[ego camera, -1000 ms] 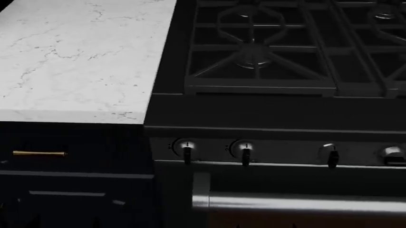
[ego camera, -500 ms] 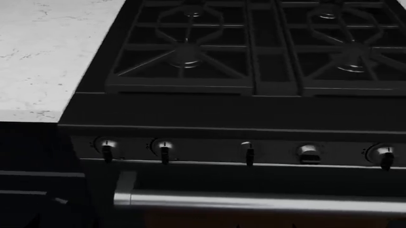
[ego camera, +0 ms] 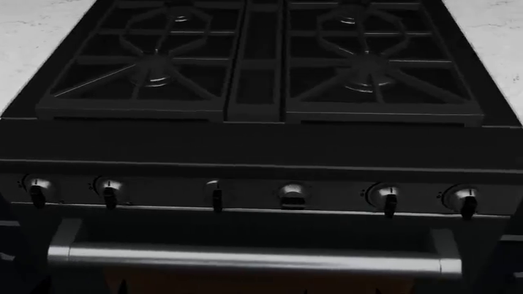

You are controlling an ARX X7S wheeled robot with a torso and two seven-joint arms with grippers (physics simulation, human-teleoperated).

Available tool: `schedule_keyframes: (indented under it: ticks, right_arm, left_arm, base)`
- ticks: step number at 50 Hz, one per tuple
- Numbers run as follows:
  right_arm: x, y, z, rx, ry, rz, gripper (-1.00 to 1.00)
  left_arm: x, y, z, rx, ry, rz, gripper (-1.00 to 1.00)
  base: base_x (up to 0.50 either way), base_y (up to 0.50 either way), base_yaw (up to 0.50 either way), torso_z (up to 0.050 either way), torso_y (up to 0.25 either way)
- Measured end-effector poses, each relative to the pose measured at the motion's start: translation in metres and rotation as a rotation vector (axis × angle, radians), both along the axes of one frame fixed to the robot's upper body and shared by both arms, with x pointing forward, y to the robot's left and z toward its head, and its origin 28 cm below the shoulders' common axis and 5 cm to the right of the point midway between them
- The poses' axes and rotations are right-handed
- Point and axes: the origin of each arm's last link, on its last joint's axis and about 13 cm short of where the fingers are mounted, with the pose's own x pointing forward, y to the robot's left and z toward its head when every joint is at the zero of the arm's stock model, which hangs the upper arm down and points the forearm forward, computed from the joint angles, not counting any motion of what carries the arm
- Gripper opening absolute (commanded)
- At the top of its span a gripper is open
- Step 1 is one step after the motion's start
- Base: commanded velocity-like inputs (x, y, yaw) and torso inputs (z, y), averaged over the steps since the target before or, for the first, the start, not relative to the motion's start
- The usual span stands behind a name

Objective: Navigate to the stove.

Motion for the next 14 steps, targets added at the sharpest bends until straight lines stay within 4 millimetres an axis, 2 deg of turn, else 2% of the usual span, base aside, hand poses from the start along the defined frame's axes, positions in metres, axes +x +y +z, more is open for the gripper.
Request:
schedule_keyframes:
  ticks: [14]
  right_arm:
    - [0.0001,0.0003,-0.0001,0.000,0.001,0.001,1.00]
  left_arm:
    - [0.0003,0.0004,-0.0001,-0.001,0.001,0.000,1.00]
  base:
    - [-0.46,0.00,0.00,0.000,0.000]
